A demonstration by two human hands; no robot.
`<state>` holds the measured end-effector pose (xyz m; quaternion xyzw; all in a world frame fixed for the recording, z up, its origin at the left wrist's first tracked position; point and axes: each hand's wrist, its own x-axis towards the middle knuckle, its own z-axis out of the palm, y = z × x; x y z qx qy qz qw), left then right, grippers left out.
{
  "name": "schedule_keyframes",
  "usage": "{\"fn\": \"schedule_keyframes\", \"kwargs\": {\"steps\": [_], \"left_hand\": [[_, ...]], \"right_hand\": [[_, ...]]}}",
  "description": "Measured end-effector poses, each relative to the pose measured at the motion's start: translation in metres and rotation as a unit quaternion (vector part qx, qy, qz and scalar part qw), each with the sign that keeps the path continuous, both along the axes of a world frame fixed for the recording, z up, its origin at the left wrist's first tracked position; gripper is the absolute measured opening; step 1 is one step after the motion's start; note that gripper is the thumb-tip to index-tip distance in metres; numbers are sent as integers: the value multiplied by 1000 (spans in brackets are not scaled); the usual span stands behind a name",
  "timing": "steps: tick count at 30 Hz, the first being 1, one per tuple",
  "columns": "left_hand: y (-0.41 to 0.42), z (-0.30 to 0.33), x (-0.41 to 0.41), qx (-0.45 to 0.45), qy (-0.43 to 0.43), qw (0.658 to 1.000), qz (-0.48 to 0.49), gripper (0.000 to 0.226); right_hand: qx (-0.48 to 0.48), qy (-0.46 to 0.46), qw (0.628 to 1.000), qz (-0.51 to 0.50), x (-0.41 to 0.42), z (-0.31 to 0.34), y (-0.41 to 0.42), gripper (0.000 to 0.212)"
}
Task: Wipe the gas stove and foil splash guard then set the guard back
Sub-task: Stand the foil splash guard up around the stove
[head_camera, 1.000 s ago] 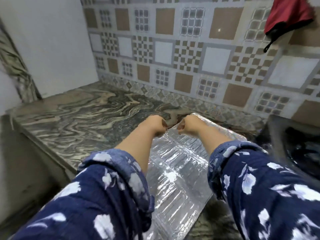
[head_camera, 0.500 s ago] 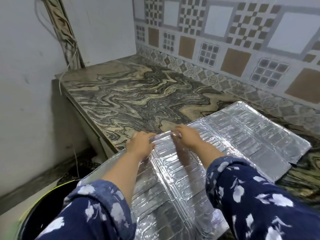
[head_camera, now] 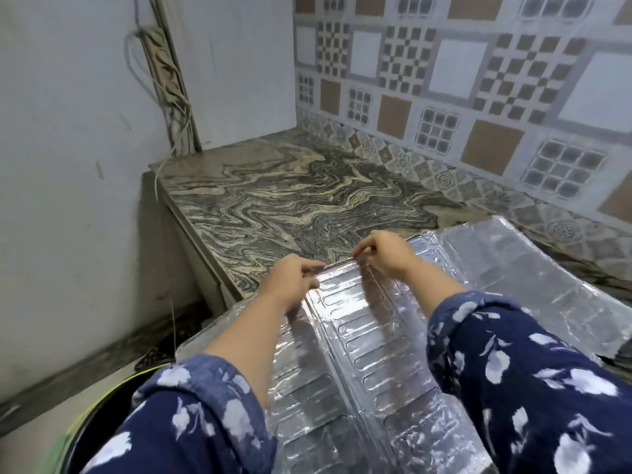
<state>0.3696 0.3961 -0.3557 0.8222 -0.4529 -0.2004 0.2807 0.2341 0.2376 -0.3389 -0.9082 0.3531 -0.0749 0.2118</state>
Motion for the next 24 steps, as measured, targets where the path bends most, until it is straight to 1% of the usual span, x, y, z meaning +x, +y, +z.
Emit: {"fn": "schedule_keyframes", "kwargs": {"steps": [4, 7, 9, 10, 12, 16, 19, 21, 24], "left_hand": [[-3, 60, 11, -43, -55, 998, -8, 36], [-4, 100, 19, -78, -85, 993, 21, 30], [-2, 124, 25, -111, -99, 988, 45, 38], [-1, 134, 27, -122, -116, 984, 50, 43], [5, 150, 29, -135, -164, 976, 54, 46], [12, 158, 44, -162, -191, 964, 85, 40], [13, 159, 46, -149, -217, 961, 83, 44], [12, 160, 46, -141, -233, 959, 84, 46], [10, 163, 45, -137, -252, 953, 97, 42]], "right_hand": [[-51, -42, 998, -1, 7, 47, -3, 12], [-71, -103, 992, -3, 12, 83, -2, 12], [-80, -130, 988, 1, 13, 106, -2, 15], [-82, -137, 987, 2, 11, 116, -2, 16], [-94, -133, 987, -10, 3, 133, -5, 17], [-115, -114, 984, -79, -25, 146, -16, 25], [-84, -159, 978, -110, -31, 143, -21, 31], [-64, -183, 974, -118, -30, 142, -20, 29], [-38, -212, 970, -113, -28, 147, -17, 31]]}}
